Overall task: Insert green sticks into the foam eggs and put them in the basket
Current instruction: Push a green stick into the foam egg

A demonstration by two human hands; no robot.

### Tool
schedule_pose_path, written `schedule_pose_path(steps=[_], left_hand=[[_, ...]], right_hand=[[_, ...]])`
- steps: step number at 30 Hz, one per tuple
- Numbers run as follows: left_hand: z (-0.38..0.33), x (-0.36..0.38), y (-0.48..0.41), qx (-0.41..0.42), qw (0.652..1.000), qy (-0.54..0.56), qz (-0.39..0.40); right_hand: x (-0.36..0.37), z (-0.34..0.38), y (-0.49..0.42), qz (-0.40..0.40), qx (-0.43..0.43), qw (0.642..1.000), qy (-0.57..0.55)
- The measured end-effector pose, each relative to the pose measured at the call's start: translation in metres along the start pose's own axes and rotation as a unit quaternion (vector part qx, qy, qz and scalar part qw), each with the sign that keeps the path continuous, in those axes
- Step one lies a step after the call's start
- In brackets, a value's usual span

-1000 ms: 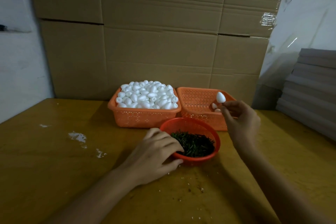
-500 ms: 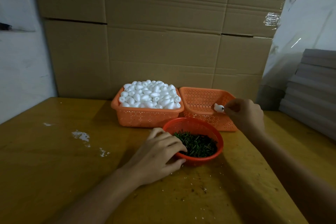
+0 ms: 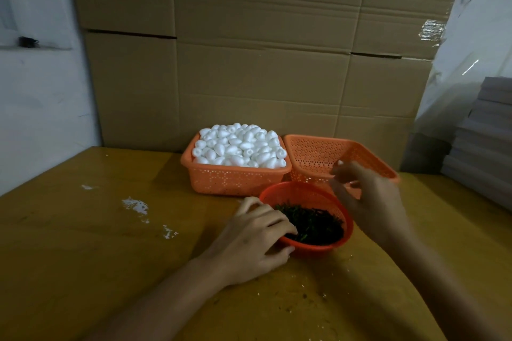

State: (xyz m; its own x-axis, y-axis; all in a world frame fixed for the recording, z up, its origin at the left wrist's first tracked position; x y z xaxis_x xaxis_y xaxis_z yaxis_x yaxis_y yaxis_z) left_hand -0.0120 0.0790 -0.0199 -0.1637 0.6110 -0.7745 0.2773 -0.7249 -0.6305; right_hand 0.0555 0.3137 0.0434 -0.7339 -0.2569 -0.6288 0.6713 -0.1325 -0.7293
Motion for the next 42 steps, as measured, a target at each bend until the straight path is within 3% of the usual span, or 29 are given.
schedule_pose_path(steps=[3,5,11,15,21,23,26,32,38,42], left_hand=[[0.0,0.001,0.001,0.008,1.0,-0.018,0.0],[-0.002,-0.001,0.0,0.01,1.0,-0.022,0.005],[0.001,-0.016,-0.003,-0.048,0.995,0.065,-0.055],[0.03,-0.032,-0.021,-0.137,0.98,0.005,-0.142],[0.086,-0.039,-0.048,-0.274,0.95,-0.145,0.037],[0.094,-0.038,-0.053,-0.284,0.941,-0.162,0.087],[0.095,-0.033,-0.058,-0.279,0.936,-0.19,0.099],[0.091,-0.035,-0.062,-0.302,0.938,-0.17,0.023],[0.087,-0.052,-0.05,-0.297,0.935,-0.115,-0.158],[0.086,-0.051,-0.039,-0.28,0.944,-0.115,-0.132]], right_hand=[[0.016,0.028,0.021,0.228,-0.101,0.968,-0.032],[0.026,0.032,0.033,0.289,-0.124,0.949,-0.022],[0.031,0.028,0.041,0.267,-0.129,0.955,0.009],[0.032,0.029,0.043,0.257,-0.125,0.958,0.02],[0.031,0.031,0.045,0.269,-0.116,0.956,0.029],[0.03,0.032,0.045,0.271,-0.113,0.955,0.031],[0.029,0.033,0.045,0.273,-0.109,0.955,0.033],[0.028,0.035,0.045,0.277,-0.101,0.955,0.039],[0.028,0.036,0.045,0.276,-0.098,0.955,0.037],[0.027,0.034,0.043,0.281,-0.09,0.955,0.011]])
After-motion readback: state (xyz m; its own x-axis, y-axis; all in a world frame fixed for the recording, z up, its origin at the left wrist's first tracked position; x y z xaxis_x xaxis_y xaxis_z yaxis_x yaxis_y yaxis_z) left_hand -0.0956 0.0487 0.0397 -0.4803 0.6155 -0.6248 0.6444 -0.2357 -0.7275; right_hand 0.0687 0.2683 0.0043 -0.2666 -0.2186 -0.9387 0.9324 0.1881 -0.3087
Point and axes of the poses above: each hand's wrist, its own y-axis away from the middle knuckle, its own x-axis out of the palm, z = x × y, the point moved 2 cm from there along -y, towards the middle knuckle, and after that the axes turned 5 degrees about -z, right-handed, at the moved point
